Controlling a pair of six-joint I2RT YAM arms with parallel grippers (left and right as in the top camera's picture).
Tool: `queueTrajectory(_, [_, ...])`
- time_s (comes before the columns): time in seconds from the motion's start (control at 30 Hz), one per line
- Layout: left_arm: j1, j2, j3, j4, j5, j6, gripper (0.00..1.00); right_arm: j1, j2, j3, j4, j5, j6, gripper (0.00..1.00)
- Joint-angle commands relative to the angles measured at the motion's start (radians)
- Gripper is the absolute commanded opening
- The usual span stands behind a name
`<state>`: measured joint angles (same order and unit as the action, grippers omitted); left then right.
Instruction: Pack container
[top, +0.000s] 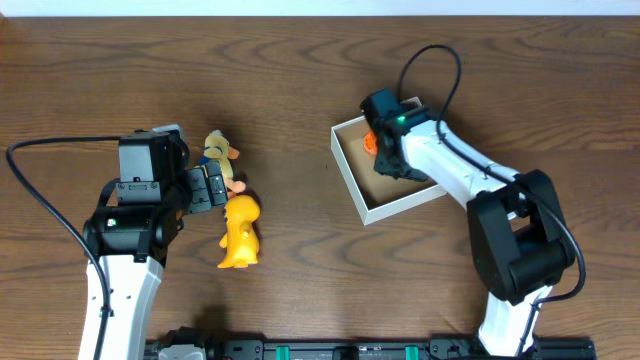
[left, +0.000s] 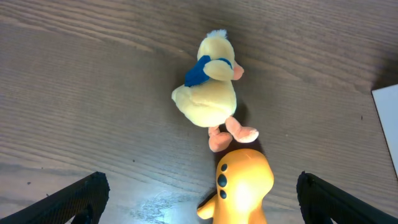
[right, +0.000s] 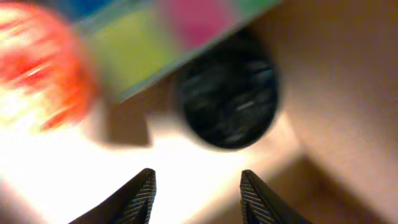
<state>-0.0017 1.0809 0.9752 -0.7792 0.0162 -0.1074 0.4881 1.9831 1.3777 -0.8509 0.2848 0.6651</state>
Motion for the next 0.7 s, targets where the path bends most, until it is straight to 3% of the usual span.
queueTrajectory(0.0, [0.003,-0.003,0.018,-0.002,-0.002,0.009,0.98,0.068,-0.107,0.052,-0.023,-0.038,-0.167,0.49])
queueTrajectory(0.23, [0.003,-0.003,0.018,-0.002,-0.002,0.009,0.98,0.005,-0.216,0.210,-0.199,-0.028,-0.193,0.48])
queueTrajectory(0.5, [0.003,-0.003,0.018,-0.003,-0.002,0.009,0.98,-0.336,-0.230,0.240,-0.314,-0.121,-0.196,0.42])
queueTrajectory(0.67, [0.003,-0.003,0.018,-0.005,-0.001,0.008,0.98,-0.467,-0.179,0.165,-0.326,-0.223,-0.268,0.42])
